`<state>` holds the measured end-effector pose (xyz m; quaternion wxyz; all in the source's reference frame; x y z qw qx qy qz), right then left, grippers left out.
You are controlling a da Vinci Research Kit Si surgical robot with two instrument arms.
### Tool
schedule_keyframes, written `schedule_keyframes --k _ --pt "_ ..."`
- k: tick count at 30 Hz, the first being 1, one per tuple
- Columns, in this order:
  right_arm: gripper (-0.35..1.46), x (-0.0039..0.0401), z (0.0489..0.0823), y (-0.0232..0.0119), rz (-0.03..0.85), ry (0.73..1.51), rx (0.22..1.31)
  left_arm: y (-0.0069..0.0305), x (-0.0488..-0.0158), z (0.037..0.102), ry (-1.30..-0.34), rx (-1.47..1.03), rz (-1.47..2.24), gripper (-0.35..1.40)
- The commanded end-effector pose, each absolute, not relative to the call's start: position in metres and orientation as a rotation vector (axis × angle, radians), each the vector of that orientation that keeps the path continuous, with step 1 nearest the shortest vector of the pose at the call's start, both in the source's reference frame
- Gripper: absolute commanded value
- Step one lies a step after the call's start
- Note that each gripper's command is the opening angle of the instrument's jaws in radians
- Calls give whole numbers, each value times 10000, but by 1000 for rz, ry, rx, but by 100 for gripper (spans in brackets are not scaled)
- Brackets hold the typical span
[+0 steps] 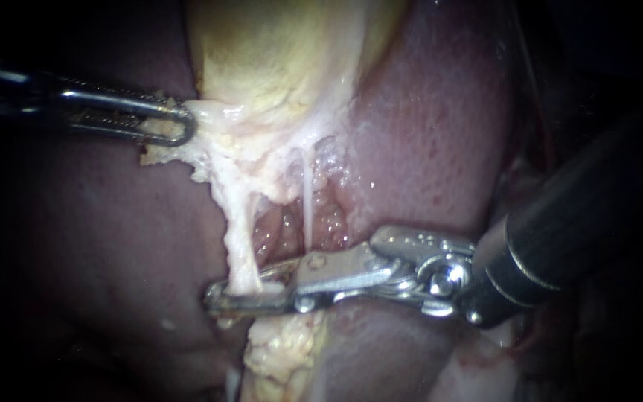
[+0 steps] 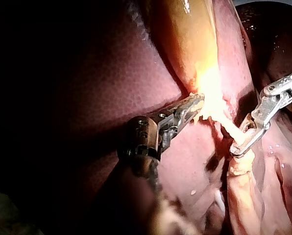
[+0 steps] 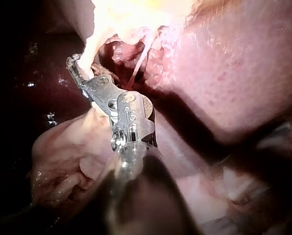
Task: Going back second clip left tube
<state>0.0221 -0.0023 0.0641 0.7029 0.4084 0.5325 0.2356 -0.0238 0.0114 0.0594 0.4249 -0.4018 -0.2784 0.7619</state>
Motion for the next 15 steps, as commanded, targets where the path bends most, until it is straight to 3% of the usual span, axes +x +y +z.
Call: schedule_keyframes --k 1,3,7,9,15 --pt "-35 222 641 -24 523 1190 913 114 -238 594 -696 -1005 1906 -35" --pt "-27 222 642 -25 507 1202 939 114 -238 594 -696 -1005 1906 -35" --pt "23 227 645 -25 499 1238 955 114 -238 594 -696 -1005 1906 -35" --pt "36 231 647 -25 508 1250 947 114 -238 594 -696 -1005 1905 -35" --pt "46 240 664 -24 496 1282 884 113 -239 593 -696 -1004 1905 -35"
